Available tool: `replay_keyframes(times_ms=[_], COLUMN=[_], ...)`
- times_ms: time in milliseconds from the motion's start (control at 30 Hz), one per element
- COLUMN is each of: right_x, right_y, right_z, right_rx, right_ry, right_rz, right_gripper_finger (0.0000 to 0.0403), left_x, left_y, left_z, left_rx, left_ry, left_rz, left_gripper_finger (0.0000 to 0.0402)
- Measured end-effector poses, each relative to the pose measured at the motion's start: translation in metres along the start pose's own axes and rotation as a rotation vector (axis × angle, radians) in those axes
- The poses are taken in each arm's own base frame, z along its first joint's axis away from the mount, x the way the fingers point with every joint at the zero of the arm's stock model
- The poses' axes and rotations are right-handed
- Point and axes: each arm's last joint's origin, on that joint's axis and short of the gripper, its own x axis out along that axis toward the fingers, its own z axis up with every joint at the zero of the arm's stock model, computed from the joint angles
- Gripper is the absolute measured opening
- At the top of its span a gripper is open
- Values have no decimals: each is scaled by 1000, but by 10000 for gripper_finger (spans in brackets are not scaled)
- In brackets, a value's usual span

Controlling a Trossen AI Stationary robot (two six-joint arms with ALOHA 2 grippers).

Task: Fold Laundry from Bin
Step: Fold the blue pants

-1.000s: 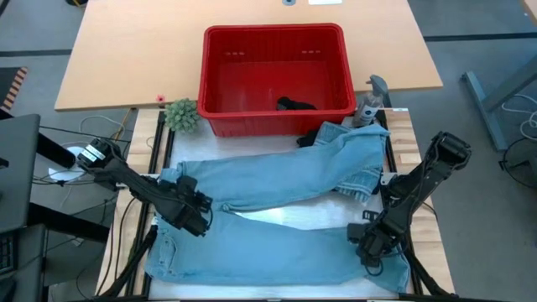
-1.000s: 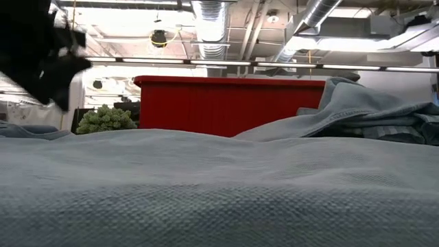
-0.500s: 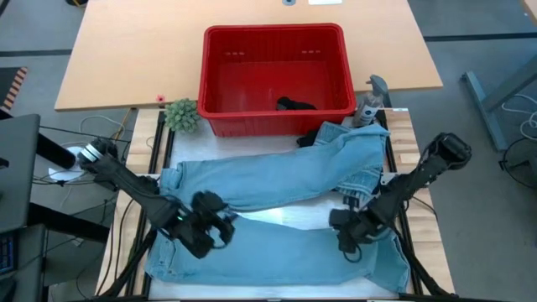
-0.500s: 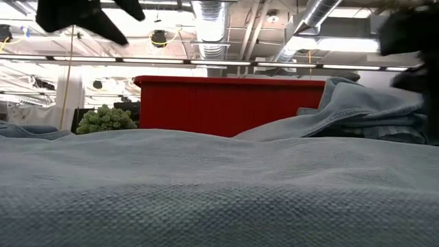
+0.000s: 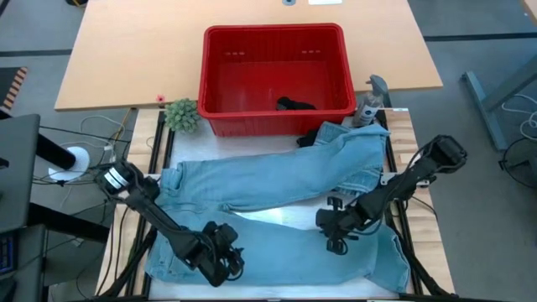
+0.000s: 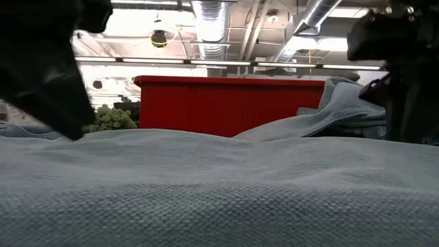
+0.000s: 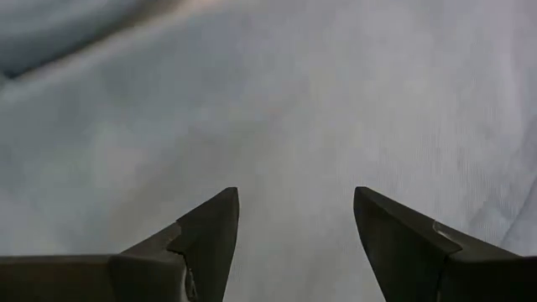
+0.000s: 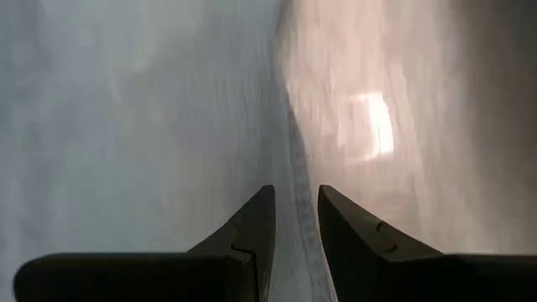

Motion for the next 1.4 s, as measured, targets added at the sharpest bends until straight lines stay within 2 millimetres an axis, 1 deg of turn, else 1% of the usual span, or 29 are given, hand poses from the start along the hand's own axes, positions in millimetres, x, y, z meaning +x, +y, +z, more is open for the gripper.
replay_keyframes(times_ms=[100,233,400,500,600,733,933,1067,1300,1400], right_x=[7,21,34,41,41,36,28,28,27,23], right_y=[0,2,2,-5,-11,-17,-28,-29,-30,-29], right_z=[-1,-3,-7,-8,-6,-3,-6,-8,-9,-4], right_rx=[-11,-37,-47,19,79,104,153,149,140,90], right_ry=[19,65,119,151,166,163,208,217,227,218], right_rz=[-11,8,-13,-66,-89,-89,-178,-192,-211,-183], right_gripper_finger=[118,118,118,118,118,118,118,118,118,118], left_x=[5,9,8,8,8,6,10,12,11,10], left_y=[-2,-3,-3,-3,-3,-4,-4,-4,-3,-4], left_z=[-9,-15,-16,-16,-18,-21,-36,-45,-46,-45], left_rx=[-11,-23,-22,-33,-22,-11,-18,-21,-35,-51], left_ry=[22,45,52,77,98,125,160,165,178,185], left_rz=[-3,-11,-10,-15,-18,-25,-12,0,1,0], left_gripper_finger=[226,226,226,226,226,226,226,226,226,226])
